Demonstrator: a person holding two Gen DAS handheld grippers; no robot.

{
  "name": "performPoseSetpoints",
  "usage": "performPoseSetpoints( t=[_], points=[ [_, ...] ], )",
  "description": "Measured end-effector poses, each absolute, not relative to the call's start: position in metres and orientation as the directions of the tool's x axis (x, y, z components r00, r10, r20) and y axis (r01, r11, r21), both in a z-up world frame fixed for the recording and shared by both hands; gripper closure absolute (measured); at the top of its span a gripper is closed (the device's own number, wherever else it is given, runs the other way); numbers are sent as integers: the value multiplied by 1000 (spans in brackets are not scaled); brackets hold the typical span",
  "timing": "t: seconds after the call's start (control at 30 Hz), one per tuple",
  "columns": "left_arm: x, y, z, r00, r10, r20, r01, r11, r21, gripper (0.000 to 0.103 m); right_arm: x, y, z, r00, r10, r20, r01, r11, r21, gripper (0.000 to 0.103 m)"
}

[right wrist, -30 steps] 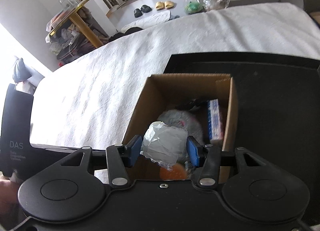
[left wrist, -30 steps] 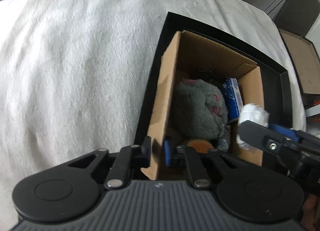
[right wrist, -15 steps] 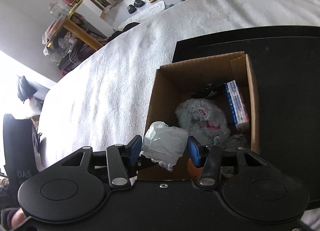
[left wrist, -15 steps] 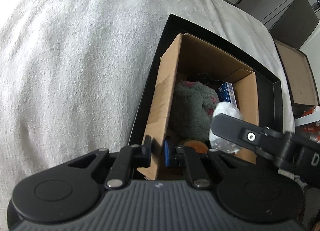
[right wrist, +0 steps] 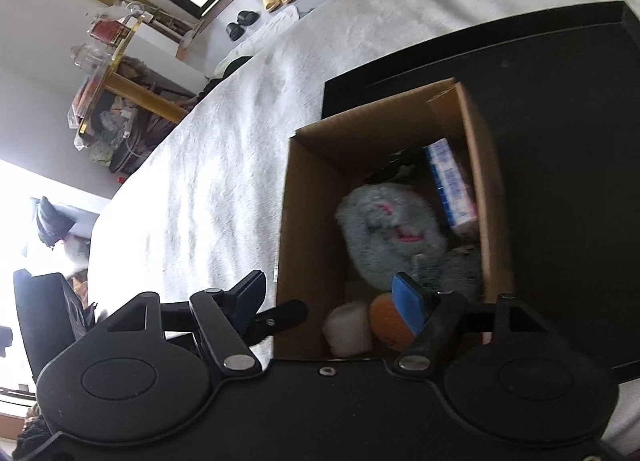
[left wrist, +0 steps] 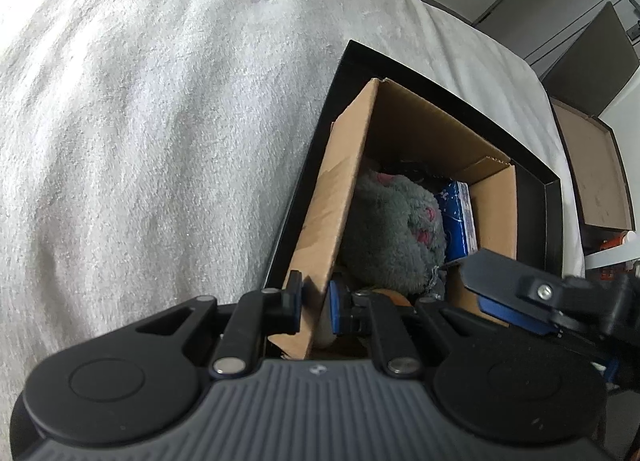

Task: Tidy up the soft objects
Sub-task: 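Carry the plastic bag with the right gripper and release it into the box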

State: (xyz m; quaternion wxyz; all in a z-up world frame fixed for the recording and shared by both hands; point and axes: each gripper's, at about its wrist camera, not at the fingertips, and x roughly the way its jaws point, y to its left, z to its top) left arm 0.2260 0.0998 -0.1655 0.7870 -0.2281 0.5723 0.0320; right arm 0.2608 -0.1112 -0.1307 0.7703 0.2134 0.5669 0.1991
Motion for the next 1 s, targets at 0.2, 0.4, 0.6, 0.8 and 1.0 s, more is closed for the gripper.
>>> performPoseSetpoints(
  t=[0.2, 0.4, 0.6, 0.8, 1.0],
  points=[
    [229, 97, -162, 343, -189, -920, -304, 904, -299, 91, 254, -122, -121, 310, 517, -798, -78, 850, 521, 33],
    [227, 87, -146, 372, -129, -919, -269, 933, -240, 90, 250, -125, -115, 322, 510, -798, -101, 856, 506, 33],
    [224, 82, -133, 370, -105, -923, -257, 943, -211, 83, 243, -133, -106, 347, 494, -798, -118, 867, 485, 33],
    [216, 76, -115, 383, -93, -919, -240, 951, -196, 59, 236, -152, -98, 387, 453, -803, -102, 887, 451, 29],
    [208, 63, -97, 398, -71, -915, -201, 966, -162, 39, 225, -172, -88, 435, 400, -807, -88, 910, 405, 17]
  ],
)
